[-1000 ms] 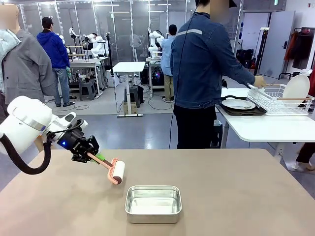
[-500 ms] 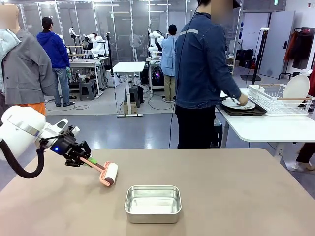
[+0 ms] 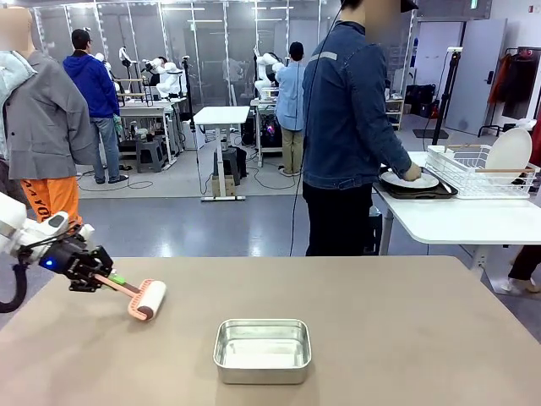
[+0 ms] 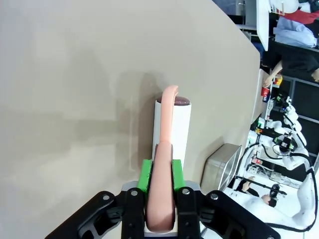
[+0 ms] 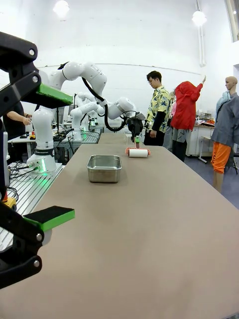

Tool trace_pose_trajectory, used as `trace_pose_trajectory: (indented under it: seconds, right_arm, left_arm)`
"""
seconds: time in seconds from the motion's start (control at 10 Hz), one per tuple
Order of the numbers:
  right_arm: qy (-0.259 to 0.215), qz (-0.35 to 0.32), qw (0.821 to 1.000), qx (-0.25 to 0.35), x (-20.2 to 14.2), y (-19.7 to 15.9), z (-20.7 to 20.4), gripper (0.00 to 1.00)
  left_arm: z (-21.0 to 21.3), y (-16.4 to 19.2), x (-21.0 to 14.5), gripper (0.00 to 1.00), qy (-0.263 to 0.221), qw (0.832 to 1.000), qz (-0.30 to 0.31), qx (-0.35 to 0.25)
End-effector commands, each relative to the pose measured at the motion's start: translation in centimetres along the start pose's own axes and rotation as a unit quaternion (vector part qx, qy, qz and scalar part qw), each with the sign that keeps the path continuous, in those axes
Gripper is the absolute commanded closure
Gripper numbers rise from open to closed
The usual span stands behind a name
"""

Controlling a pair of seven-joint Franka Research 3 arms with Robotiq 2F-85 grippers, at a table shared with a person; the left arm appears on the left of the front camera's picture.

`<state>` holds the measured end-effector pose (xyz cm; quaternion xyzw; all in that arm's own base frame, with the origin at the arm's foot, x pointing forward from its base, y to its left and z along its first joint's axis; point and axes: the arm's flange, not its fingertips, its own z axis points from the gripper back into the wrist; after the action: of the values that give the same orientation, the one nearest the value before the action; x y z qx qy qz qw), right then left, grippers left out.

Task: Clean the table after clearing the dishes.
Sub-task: When the right (or left) Handle tray is removed, use the right hand (or left hand) to clean the right (or left) side of the table with the Lint Roller.

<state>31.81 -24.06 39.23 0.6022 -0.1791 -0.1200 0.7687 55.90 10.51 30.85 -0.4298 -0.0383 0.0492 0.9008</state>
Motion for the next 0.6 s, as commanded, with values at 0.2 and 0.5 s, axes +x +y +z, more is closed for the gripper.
trace_pose_trajectory:
  seconds: [0.2, 0.5]
  right_arm:
    - [0.002, 0.004, 1.000, -0.003, -0.1, 0.3, 0.1, 0.00]
    - [0.002, 0.004, 1.000, -0.003, -0.1, 0.3, 0.1, 0.00]
  left_arm:
    - [4.6, 6.5, 1.9, 0.80, -0.051, 0.989, 0.040, 0.133]
    - [7.2, 5.8, 1.4, 0.80, -0.086, 0.969, 0.061, 0.222]
